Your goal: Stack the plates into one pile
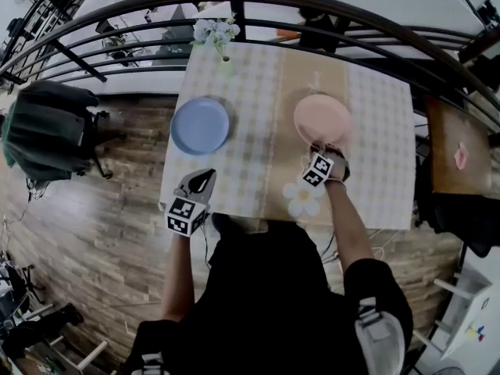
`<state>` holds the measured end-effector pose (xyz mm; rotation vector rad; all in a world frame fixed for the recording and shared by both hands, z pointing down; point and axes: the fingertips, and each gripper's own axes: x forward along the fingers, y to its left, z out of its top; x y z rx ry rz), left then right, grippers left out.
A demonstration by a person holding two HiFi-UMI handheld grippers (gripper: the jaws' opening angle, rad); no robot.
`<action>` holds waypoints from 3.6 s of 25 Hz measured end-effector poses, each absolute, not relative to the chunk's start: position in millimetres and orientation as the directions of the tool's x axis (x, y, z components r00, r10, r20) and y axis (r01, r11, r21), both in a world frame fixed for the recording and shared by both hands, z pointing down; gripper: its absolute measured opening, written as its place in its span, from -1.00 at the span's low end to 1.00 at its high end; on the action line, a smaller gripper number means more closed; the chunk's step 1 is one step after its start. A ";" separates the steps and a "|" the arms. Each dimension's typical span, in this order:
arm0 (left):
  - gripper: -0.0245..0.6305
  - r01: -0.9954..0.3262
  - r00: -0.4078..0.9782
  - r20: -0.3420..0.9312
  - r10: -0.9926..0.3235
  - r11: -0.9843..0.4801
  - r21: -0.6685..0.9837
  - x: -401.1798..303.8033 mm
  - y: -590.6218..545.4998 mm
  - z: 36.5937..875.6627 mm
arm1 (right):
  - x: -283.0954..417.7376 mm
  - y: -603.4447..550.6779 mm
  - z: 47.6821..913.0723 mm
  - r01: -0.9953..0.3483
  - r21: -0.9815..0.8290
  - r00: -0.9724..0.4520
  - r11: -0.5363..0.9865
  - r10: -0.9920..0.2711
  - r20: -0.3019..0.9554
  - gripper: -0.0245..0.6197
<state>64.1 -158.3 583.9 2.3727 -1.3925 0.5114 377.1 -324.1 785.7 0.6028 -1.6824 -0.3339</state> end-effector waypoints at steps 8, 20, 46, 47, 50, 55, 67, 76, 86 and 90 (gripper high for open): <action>-0.93 -0.903 0.418 0.457 -0.785 -0.412 0.119 22.4 -138.4 583.2 | 321.0 -324.7 771.2 -0.164 0.555 -0.146 0.816 -0.576 0.804 -0.87; -0.92 -0.938 0.344 0.448 -0.825 -0.326 0.119 -49.8 -98.3 587.3 | 228.3 -310.4 768.7 -0.089 0.565 -0.208 0.820 -0.570 0.795 -0.87; -0.92 -0.975 0.224 0.458 -0.861 -0.192 0.116 -174.6 -33.1 602.8 | 57.4 -279.2 778.6 0.035 0.580 -0.314 0.814 -0.542 0.780 -0.87; -0.92 -0.975 0.220 0.458 -0.861 -0.188 0.116 -178.2 -31.9 603.1 | 52.5 -278.3 779.1 0.037 0.579 -0.317 0.814 -0.540 0.780 -0.87; -0.92 -0.977 0.213 0.458 -0.863 -0.178 0.119 -187.7 -29.0 604.3 | 37.6 -276.3 779.8 0.048 0.579 -0.325 0.814 -0.536 0.780 -0.87; -0.92 -0.979 0.201 0.462 -0.864 -0.162 0.123 -201.8 -21.3 605.6 | 15.2 -271.0 780.4 0.069 0.580 -0.336 0.812 -0.529 0.780 -0.87; -0.92 -0.985 0.163 0.474 -0.865 -0.118 0.123 -238.1 -0.9 610.9 | -33.8 -248.5 795.5 0.160 0.576 -0.354 0.802 -0.498 0.792 -0.87; -0.92 -0.986 0.157 0.480 -0.863 -0.113 0.120 -252.1 4.3 614.3 | -58.5 -237.8 802.4 0.176 0.564 -0.373 0.807 -0.475 0.797 -0.87; -0.92 -0.987 0.154 0.484 -0.861 -0.108 0.122 -257.6 7.6 616.2 | -76.8 -222.8 811.4 0.232 0.552 -0.379 0.801 -0.448 0.810 -0.87; -0.92 -0.987 0.151 0.486 -0.861 -0.105 0.121 -259.3 8.1 614.8 | -79.4 -222.6 811.2 0.234 0.545 -0.378 0.805 -0.441 0.814 -0.87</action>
